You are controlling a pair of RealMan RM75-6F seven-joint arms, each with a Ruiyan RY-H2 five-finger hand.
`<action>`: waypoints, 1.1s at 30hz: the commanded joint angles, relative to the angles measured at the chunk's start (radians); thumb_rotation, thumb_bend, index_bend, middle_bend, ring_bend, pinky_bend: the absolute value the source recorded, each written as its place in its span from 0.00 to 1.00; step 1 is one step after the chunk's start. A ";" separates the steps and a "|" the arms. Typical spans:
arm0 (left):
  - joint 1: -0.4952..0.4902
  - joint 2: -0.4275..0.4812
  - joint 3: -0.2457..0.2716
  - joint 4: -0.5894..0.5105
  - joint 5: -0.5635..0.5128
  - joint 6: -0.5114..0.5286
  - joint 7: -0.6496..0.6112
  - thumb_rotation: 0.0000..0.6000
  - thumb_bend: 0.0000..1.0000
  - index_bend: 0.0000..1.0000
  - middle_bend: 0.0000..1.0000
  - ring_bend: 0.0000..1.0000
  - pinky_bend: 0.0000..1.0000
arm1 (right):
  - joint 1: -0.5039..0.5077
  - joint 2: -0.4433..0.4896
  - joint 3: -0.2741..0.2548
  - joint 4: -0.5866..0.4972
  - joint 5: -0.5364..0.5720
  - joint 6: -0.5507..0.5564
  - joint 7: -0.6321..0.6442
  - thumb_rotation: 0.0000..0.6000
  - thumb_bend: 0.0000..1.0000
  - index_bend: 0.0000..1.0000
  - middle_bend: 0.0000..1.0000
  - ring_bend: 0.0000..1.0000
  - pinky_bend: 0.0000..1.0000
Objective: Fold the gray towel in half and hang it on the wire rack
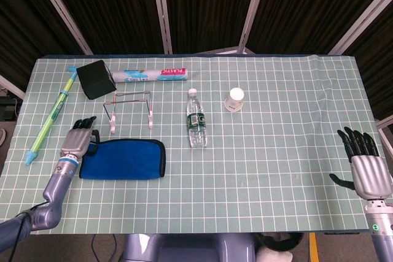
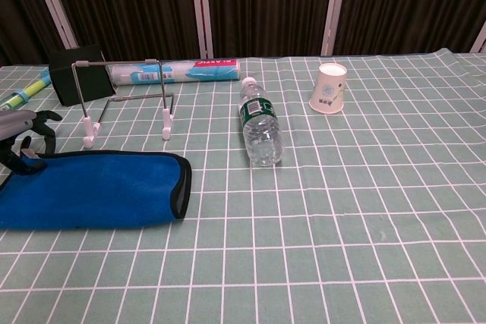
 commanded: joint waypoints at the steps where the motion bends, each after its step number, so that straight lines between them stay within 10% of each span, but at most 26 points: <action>1: -0.001 -0.003 0.000 0.004 -0.003 -0.003 0.002 1.00 0.49 0.71 0.00 0.00 0.00 | 0.001 -0.001 0.000 0.001 0.001 -0.001 -0.001 1.00 0.00 0.00 0.00 0.00 0.00; 18: 0.006 0.022 0.000 -0.023 0.001 -0.002 0.003 1.00 0.68 0.82 0.00 0.00 0.00 | 0.003 -0.001 -0.002 0.000 -0.003 -0.003 -0.001 1.00 0.00 0.00 0.00 0.00 0.00; 33: 0.047 0.180 -0.003 -0.263 0.159 0.170 -0.033 1.00 0.68 0.84 0.00 0.00 0.00 | 0.001 0.003 -0.002 -0.003 -0.005 0.000 0.010 1.00 0.00 0.00 0.00 0.00 0.00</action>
